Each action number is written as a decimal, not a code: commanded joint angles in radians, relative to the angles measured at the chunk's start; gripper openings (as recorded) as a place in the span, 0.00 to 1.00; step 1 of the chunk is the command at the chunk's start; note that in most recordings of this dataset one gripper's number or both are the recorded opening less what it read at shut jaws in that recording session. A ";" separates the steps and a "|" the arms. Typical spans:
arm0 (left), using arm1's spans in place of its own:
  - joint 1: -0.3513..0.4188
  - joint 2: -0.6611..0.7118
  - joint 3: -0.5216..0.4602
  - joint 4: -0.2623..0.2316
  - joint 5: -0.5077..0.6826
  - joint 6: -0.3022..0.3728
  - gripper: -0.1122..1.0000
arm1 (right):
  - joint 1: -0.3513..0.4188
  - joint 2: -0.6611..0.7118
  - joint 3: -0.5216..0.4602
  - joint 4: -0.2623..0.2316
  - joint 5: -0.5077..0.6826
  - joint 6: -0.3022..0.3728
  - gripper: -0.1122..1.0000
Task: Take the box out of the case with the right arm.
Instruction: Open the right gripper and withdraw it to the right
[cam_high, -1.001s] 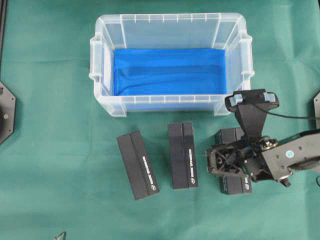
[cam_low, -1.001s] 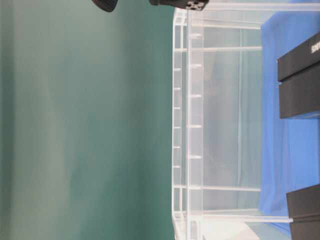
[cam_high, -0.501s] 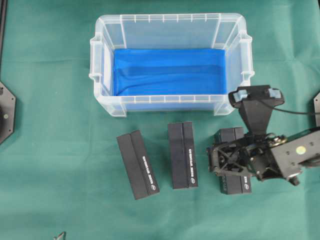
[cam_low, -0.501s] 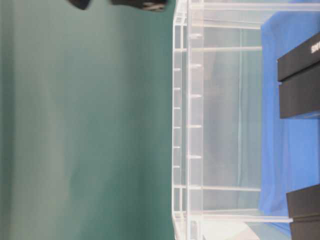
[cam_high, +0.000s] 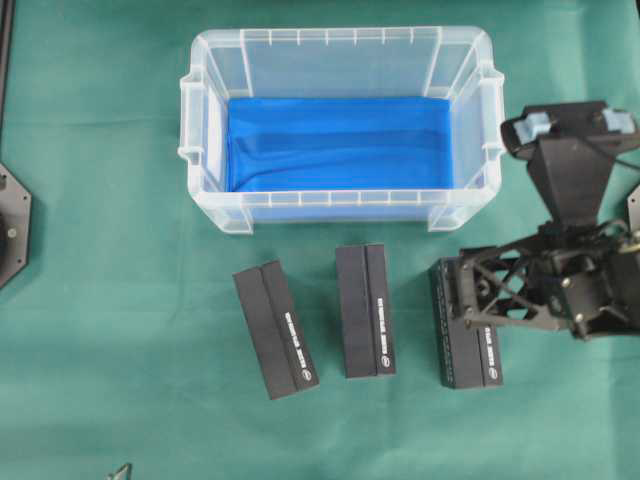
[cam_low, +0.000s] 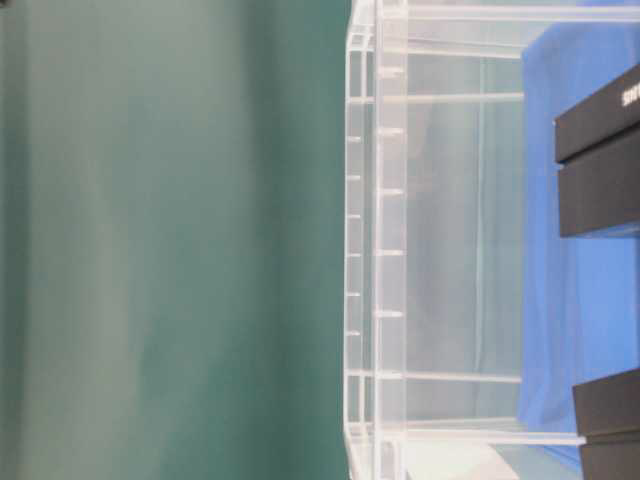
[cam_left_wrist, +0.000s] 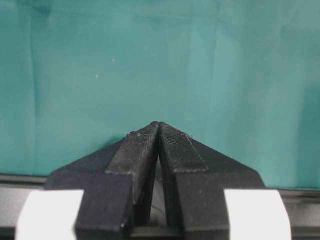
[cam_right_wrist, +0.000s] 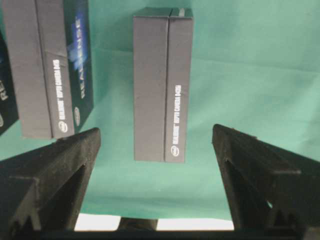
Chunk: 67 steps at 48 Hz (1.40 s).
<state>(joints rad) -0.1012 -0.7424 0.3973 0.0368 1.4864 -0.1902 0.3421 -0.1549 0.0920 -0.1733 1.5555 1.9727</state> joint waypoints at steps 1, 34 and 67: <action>0.002 0.002 -0.012 0.003 -0.006 -0.002 0.10 | -0.011 -0.017 -0.037 -0.005 0.018 -0.014 0.88; 0.002 0.003 -0.011 0.003 -0.006 -0.006 0.10 | -0.005 -0.158 0.114 0.028 0.009 0.012 0.88; 0.002 0.002 -0.011 0.003 -0.006 -0.006 0.10 | 0.023 -0.301 0.249 0.002 0.040 0.084 0.88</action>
<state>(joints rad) -0.1028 -0.7424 0.3973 0.0383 1.4864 -0.1948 0.3835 -0.4403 0.3497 -0.1626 1.5907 2.0647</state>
